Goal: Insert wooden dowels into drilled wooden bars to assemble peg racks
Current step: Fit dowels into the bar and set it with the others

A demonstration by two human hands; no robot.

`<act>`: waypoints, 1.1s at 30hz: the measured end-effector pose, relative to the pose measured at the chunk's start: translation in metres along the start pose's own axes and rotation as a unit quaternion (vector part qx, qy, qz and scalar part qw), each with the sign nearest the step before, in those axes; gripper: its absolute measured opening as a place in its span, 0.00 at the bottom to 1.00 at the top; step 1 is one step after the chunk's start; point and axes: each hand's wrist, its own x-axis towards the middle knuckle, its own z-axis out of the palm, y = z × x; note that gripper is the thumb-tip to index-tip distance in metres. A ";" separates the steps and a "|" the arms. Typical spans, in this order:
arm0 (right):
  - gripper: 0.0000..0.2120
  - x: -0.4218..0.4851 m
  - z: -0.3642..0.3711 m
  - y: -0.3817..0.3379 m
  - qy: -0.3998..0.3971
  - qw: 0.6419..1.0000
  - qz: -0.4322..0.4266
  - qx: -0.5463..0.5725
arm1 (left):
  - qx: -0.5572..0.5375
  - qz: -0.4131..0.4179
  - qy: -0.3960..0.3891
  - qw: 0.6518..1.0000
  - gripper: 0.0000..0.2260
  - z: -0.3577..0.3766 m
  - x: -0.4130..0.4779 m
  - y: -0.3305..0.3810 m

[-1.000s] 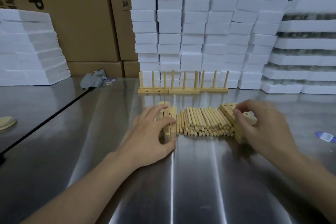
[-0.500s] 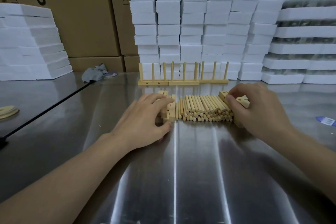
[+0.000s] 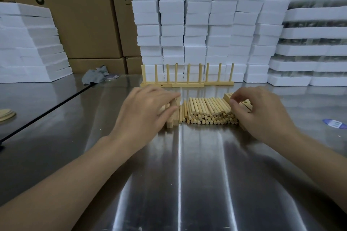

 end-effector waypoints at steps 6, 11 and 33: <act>0.12 -0.001 0.004 -0.006 -0.012 1.000 -0.016 0.014 | -0.202 -0.086 0.104 0.970 0.16 -0.001 0.000 0.013; 0.31 -0.004 0.005 -0.012 -0.033 0.999 -0.027 0.014 | -0.399 -0.176 0.096 0.895 0.10 0.001 0.002 0.022; 0.09 0.002 -0.016 0.003 -0.250 0.959 -0.121 -0.054 | -0.142 -0.068 -0.182 0.970 0.11 0.017 -0.011 -0.006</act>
